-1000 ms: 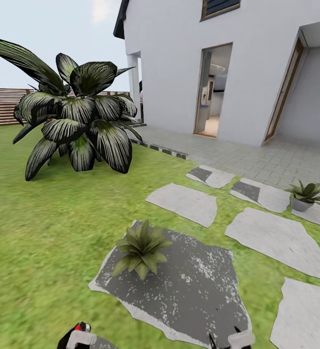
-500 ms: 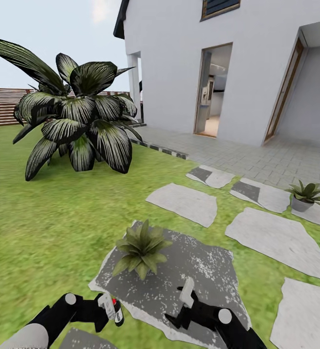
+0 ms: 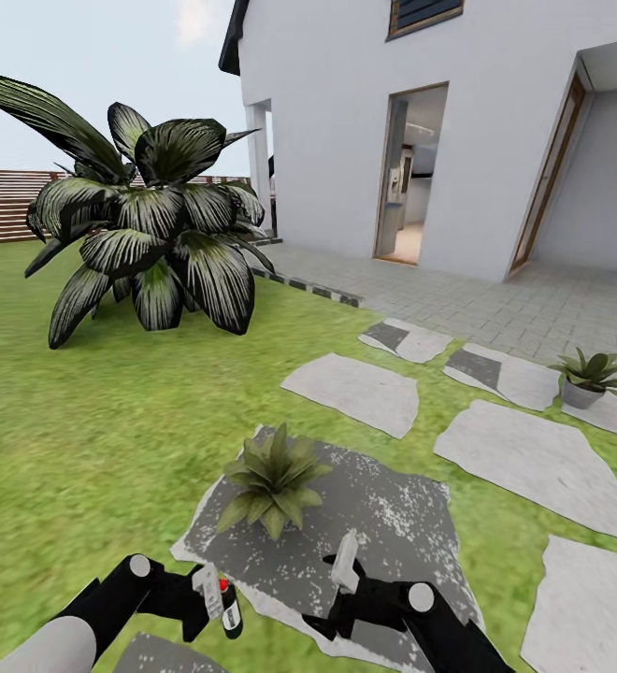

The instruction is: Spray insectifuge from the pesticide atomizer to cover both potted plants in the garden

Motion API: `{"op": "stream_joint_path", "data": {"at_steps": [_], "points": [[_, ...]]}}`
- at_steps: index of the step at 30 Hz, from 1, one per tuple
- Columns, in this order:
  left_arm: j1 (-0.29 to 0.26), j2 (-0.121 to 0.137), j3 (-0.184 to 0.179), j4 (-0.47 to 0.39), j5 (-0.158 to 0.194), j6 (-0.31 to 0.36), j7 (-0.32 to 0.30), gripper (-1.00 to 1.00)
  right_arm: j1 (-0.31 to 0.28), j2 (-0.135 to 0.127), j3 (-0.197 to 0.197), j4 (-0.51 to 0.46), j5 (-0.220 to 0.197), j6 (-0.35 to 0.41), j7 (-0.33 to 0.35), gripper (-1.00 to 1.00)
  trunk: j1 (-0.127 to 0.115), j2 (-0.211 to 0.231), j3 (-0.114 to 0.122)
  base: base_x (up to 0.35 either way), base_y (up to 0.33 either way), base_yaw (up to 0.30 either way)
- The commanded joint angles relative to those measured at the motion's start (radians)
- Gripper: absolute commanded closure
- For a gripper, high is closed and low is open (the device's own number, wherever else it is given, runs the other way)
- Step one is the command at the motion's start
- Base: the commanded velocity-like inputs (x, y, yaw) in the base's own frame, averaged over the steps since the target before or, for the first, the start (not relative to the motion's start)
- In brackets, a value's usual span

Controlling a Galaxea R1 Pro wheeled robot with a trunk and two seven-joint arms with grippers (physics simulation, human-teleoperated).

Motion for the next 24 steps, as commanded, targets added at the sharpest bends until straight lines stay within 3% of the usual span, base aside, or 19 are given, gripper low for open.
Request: {"op": "stream_joint_path", "data": {"at_steps": [1,2,8,12,17,18,19,24], "points": [[0.0,0.0,-0.004,-0.001,-0.007,-0.01,0.0,1.0,-0.001,0.001,0.007,-0.002,0.011,-0.006,0.001,-1.0,0.0,0.0,-0.001,0.0,0.0,0.0],[0.0,0.0,-0.008,-0.001,-0.009,-0.011,0.0,1.0,-0.001,0.002,0.016,-0.002,0.011,-0.006,0.002,1.0,0.0,0.0,-0.001,0.0,0.0,0.0],[0.001,-0.009,-0.038,-0.002,-0.023,-0.012,0.001,1.0,-0.001,0.009,0.045,-0.017,0.01,-0.005,0.024,1.0,0.0,0.0,-0.001,0.0,0.0,0.0],[0.001,-0.036,-0.042,-0.003,-0.041,-0.014,0.001,1.0,-0.001,0.029,0.048,-0.041,0.011,0.015,0.059,1.0,0.0,0.0,-0.001,0.0,0.0,0.0],[0.001,-0.051,-0.043,-0.009,-0.048,-0.023,-0.005,1.0,-0.001,0.039,0.048,-0.048,0.011,0.021,0.065,1.0,0.0,0.0,-0.001,0.0,0.0,0.0],[0.001,-0.052,-0.054,-0.01,-0.048,-0.029,-0.008,1.0,-0.001,0.04,0.048,-0.048,0.011,0.021,0.065,1.0,0.0,0.0,-0.001,0.0,0.0,0.0],[0.001,-0.057,-0.103,-0.012,-0.047,-0.035,-0.009,1.0,-0.001,0.039,0.048,-0.048,0.012,0.02,0.065,1.0,0.0,0.0,-0.001,0.0,0.0,0.0],[0.001,-0.086,-0.127,-0.033,-0.047,-0.037,-0.018,1.0,-0.001,0.038,0.048,-0.046,0.014,0.02,0.065,1.0,0.0,0.0,-0.001,0.0,0.0,0.0]]}}
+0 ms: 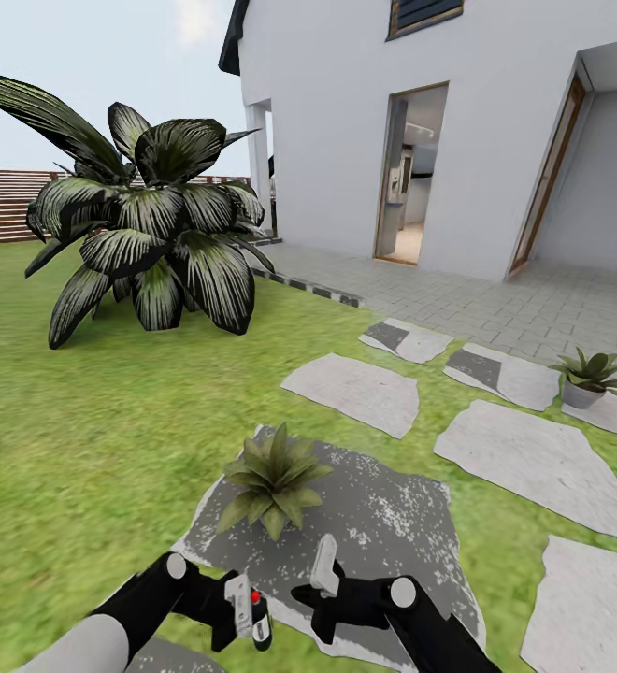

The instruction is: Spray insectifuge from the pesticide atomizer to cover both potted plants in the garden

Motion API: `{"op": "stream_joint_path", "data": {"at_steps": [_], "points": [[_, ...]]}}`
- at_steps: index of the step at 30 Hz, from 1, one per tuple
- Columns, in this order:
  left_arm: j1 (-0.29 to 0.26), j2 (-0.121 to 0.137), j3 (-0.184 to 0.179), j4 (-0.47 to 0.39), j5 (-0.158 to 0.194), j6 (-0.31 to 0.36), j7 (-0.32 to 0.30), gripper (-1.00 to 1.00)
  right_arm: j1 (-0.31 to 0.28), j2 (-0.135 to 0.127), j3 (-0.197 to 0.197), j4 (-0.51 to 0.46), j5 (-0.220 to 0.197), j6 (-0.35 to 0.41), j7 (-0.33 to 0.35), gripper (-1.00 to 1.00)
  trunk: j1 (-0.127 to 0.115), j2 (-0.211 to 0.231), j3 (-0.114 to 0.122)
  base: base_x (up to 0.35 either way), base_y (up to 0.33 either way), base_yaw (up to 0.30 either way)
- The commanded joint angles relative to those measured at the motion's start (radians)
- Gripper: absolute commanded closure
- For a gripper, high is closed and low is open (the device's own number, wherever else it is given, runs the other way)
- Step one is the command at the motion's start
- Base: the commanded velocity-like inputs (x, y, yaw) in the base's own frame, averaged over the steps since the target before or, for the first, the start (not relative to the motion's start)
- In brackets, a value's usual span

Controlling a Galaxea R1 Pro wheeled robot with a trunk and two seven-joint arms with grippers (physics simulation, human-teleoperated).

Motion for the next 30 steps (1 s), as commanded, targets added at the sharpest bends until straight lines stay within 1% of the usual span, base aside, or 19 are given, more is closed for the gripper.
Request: {"op": "stream_joint_path", "data": {"at_steps": [1,5,8,12,24,30], "points": [[0.0,-0.005,-0.007,-0.006,-0.008,-0.01,-0.02,1.0,0.0,0.0,-0.001,0.0,0.011,-0.007,0.001,1.0,0.0,0.0,-0.001,0.0,0.0,0.0],[0.0,-0.009,-0.011,-0.025,-0.007,-0.01,-0.051,1.0,0.0,0.0,-0.001,0.001,0.011,-0.007,0.0,1.0,0.0,0.0,-0.001,0.0,0.0,0.0],[0.0,-0.011,-0.012,-0.035,-0.007,-0.01,-0.056,1.0,0.0,-0.001,-0.001,0.001,0.011,-0.007,-0.001,1.0,0.0,0.0,-0.001,0.0,0.0,0.0],[0.0,-0.014,-0.013,-0.038,-0.006,-0.01,-0.058,1.0,0.0,-0.001,-0.001,0.001,0.011,-0.007,-0.001,1.0,0.0,0.0,-0.001,0.0,0.0,0.0],[0.0,-0.041,-0.012,-0.038,-0.006,-0.011,-0.058,1.0,0.0,-0.001,-0.001,0.001,0.011,-0.007,-0.001,1.0,0.0,0.0,-0.001,0.0,0.0,0.0],[0.0,-0.045,-0.013,-0.038,-0.006,-0.012,-0.059,1.0,0.0,-0.001,-0.001,0.001,0.011,-0.007,-0.001,1.0,0.0,0.0,-0.001,0.0,0.0,0.0]]}}
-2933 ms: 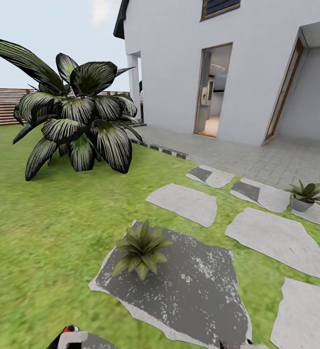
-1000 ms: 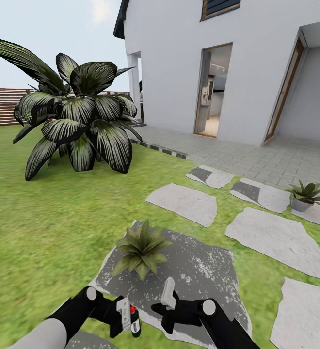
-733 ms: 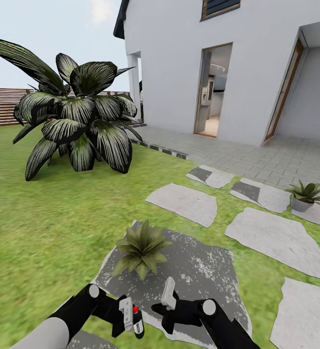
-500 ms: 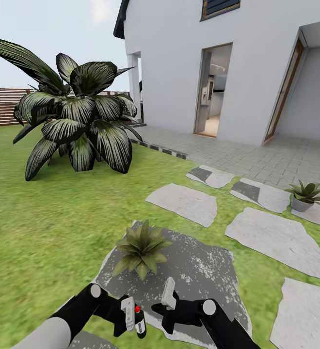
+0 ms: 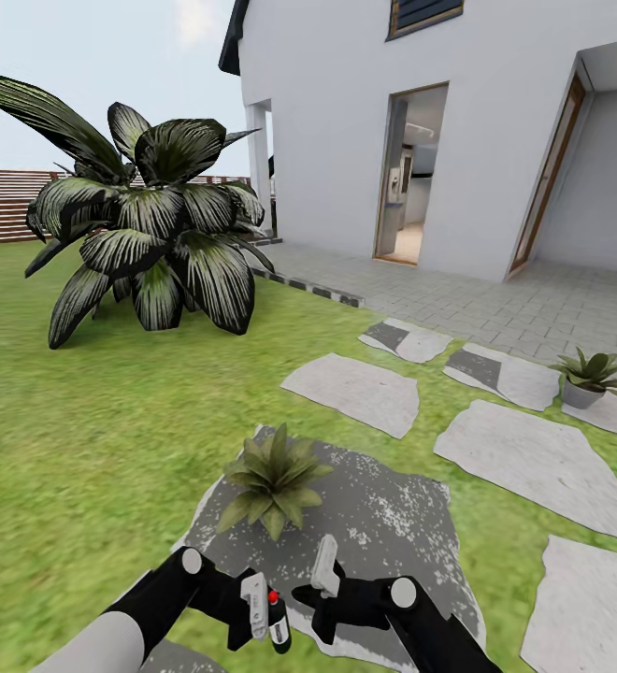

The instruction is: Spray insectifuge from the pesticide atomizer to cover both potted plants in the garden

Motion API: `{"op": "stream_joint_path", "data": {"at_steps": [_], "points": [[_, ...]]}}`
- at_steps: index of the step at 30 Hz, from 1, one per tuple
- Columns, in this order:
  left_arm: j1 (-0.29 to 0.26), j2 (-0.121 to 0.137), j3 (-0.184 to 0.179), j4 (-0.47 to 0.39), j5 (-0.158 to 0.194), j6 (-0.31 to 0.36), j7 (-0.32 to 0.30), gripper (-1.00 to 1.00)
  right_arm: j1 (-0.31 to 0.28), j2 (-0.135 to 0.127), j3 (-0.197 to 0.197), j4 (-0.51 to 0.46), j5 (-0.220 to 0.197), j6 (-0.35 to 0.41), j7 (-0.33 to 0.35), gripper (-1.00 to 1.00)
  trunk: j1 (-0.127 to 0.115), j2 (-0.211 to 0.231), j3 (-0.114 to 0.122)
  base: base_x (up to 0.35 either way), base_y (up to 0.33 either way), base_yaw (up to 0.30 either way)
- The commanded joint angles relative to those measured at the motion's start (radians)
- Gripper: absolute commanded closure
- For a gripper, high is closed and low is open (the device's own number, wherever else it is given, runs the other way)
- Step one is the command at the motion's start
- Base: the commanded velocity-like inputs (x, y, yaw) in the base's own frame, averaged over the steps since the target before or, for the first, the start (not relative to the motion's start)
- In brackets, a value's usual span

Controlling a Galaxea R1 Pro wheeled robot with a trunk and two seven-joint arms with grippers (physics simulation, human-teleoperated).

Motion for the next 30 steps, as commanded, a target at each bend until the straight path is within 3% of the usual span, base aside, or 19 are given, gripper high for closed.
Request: {"op": "stream_joint_path", "data": {"at_steps": [1,12,30], "points": [[0.0,-0.001,0.001,-0.001,-0.009,-0.01,-0.001,1.0,0.0,0.0,-0.001,-0.001,0.011,-0.007,0.001,1.0,0.0,0.0,-0.001,0.0,0.0,0.0],[0.0,-0.006,0.002,-0.001,-0.007,-0.053,-0.007,1.0,0.0,0.0,-0.002,-0.001,0.011,-0.007,0.001,1.0,0.0,0.0,-0.001,0.0,0.0,0.0],[0.0,-0.024,0.002,-0.001,-0.007,-0.056,-0.009,1.0,0.0,-0.001,-0.003,-0.002,0.011,-0.007,0.001,1.0,0.0,0.0,-0.001,0.0,0.0,0.0]]}}
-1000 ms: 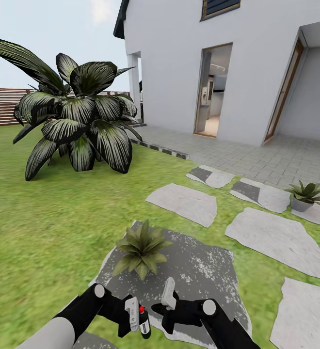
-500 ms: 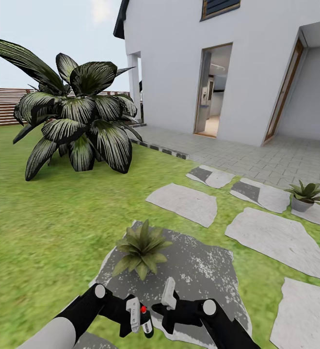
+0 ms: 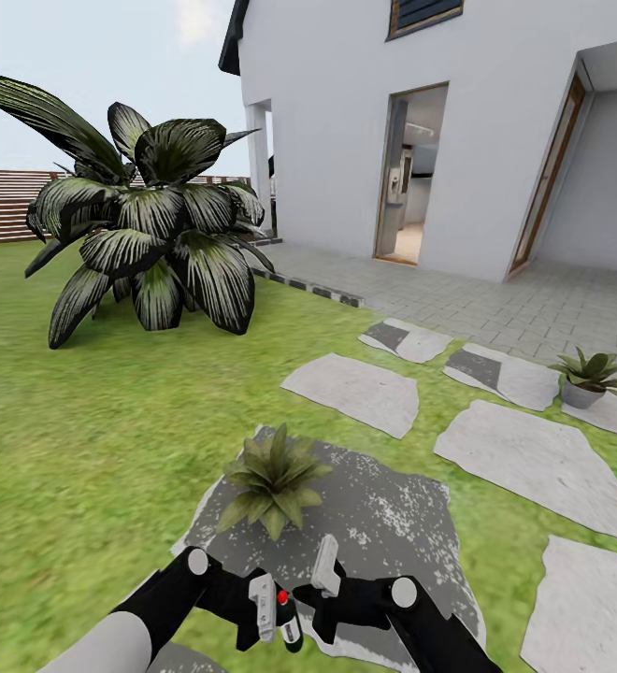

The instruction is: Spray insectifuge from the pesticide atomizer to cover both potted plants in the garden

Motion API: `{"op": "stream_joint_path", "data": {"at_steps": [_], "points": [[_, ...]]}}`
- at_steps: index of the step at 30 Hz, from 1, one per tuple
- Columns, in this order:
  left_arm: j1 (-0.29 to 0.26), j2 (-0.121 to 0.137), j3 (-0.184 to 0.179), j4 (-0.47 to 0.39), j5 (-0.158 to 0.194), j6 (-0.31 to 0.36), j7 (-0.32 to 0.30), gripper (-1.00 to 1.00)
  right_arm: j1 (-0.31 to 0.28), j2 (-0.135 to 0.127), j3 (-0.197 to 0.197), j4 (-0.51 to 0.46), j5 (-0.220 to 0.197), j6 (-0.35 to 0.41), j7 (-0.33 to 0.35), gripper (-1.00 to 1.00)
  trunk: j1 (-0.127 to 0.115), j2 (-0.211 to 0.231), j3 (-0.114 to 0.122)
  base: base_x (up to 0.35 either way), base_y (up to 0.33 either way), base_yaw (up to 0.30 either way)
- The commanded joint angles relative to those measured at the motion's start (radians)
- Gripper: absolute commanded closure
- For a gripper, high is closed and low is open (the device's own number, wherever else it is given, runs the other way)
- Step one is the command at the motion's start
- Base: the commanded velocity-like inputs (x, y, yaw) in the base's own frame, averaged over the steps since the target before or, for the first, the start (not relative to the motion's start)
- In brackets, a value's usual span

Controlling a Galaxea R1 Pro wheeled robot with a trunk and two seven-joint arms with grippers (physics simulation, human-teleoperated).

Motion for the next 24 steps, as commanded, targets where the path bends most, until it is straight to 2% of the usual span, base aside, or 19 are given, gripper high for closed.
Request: {"op": "stream_joint_path", "data": {"at_steps": [1,24], "points": [[0.0,-0.002,0.001,-0.001,-0.008,-0.01,0.0,1.0,0.0,0.0,-0.001,-0.001,0.011,-0.007,0.001,1.0,0.0,0.0,-0.001,0.0,0.0,0.0],[0.0,-0.005,0.001,-0.001,-0.008,-0.01,-0.001,1.0,0.0,0.0,-0.001,0.001,0.011,-0.007,0.001,1.0,0.0,0.0,-0.001,0.0,0.0,0.0]]}}
